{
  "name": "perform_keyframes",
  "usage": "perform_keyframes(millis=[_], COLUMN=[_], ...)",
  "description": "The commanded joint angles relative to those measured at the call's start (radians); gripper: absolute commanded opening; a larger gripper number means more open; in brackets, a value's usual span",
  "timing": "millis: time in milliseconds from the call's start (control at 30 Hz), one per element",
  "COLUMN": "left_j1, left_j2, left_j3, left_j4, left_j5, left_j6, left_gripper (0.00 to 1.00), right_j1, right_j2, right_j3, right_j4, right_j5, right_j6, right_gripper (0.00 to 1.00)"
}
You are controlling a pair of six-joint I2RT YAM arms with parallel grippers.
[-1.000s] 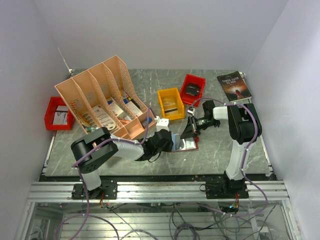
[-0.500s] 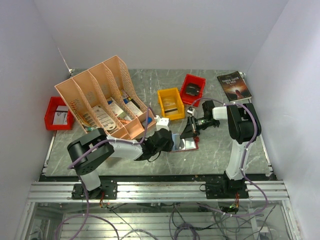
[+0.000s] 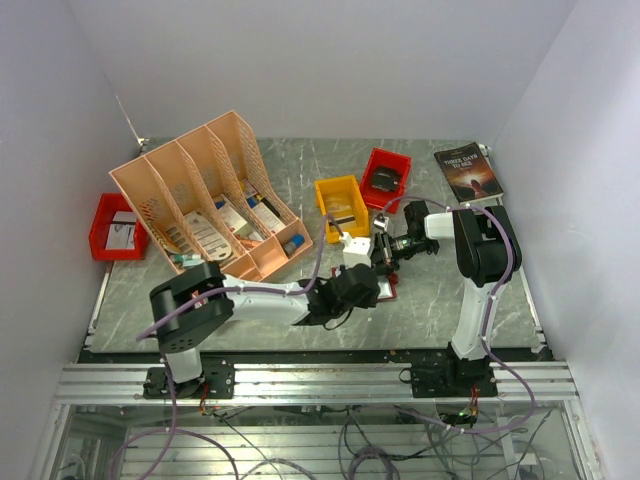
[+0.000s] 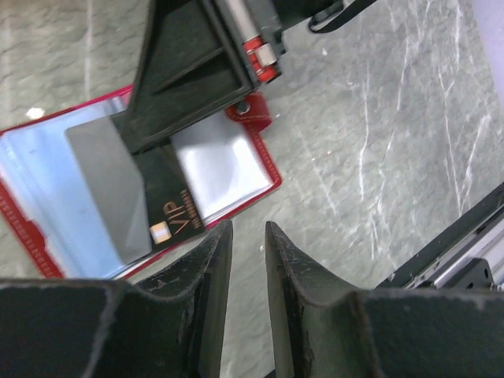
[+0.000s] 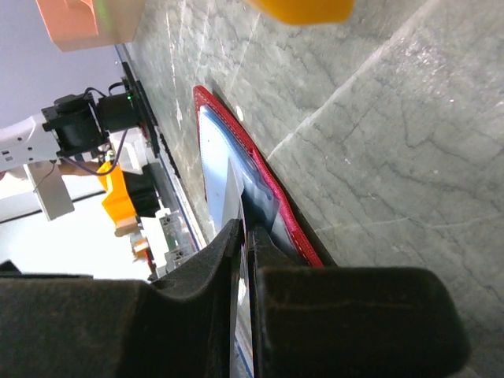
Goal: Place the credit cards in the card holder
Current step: Insert the credit card into the card holder.
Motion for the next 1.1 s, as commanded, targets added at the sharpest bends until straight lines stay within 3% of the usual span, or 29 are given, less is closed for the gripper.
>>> perform_keyframes(millis=[0, 500, 1067], left_j1=[-0.019, -0.025, -0.022], left_j2=[0.09, 0.288, 0.335], left_j3=[0.121, 0.336, 0.38], left_j4=[-0.112, -0.292, -0.362], left_j5=[-0.11, -0.205, -0.248], left_j6=[-0.025, -0.033, -0.045], left_gripper=[0.35, 0.35, 0.36], right_j1=[0.004, 0.004, 0.004], right_j2=[0.026, 0.04, 0.045], right_j3=[0.012, 0.013, 0.016], right_j4=[0.009, 0.0, -0.008], right_j5=[0.046, 0.044, 0.043], right_j6=[-0.022, -0.029, -0.036], right_gripper=[0.08, 0.08, 0.12])
